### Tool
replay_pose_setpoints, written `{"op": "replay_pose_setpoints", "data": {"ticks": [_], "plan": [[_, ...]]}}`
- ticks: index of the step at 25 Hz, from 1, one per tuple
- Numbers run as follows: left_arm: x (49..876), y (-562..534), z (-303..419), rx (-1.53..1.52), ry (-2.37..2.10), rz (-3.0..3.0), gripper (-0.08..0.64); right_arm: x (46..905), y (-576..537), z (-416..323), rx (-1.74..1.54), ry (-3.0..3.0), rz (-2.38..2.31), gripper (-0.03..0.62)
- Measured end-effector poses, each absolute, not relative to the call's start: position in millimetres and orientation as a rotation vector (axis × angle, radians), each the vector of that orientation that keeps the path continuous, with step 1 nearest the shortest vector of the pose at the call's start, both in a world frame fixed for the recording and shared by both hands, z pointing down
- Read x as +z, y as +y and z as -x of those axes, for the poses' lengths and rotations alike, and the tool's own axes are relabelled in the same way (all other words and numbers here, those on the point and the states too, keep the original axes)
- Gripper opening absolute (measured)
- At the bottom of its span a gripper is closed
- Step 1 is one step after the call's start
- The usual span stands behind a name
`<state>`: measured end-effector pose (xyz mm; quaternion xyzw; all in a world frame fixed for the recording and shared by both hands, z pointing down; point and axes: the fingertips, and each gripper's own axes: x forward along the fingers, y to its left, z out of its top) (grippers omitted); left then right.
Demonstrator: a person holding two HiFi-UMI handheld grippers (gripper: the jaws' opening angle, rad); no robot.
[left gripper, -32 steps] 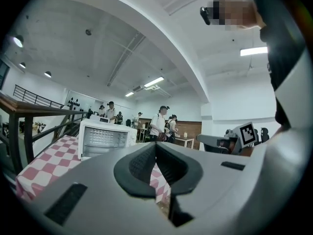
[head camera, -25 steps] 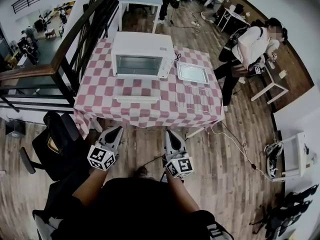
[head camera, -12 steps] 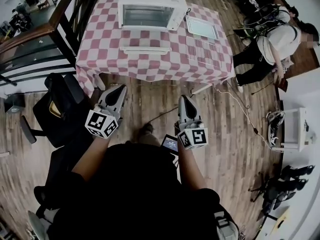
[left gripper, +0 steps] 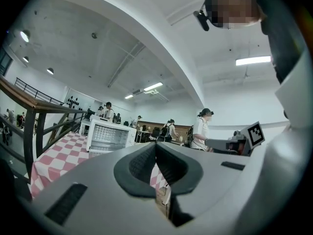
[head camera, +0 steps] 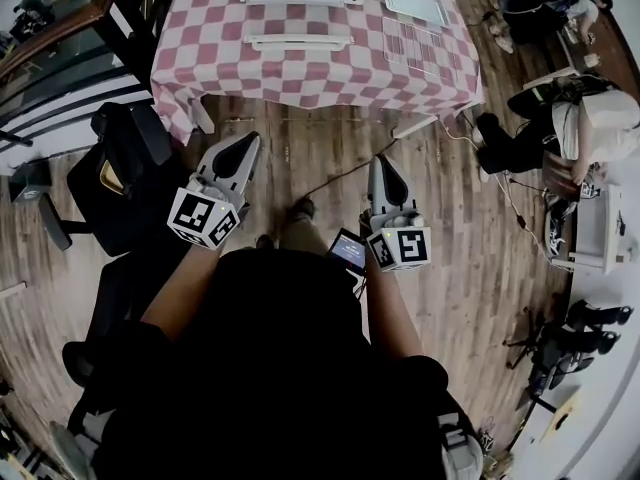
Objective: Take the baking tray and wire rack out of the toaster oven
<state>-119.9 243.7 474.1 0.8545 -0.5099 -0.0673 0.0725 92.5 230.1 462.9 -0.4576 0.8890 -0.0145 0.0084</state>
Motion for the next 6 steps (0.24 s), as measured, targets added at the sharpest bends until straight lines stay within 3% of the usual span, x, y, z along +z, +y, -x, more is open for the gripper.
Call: {"op": "replay_pose_setpoints", "data": {"ticks": [6], "plan": [[476.8,259.2,108.4,-0.203,-1.521,-2.572,-0.006,463.3,246.9,-108.5,-0.055,2.759,1.454,0.003]]}}
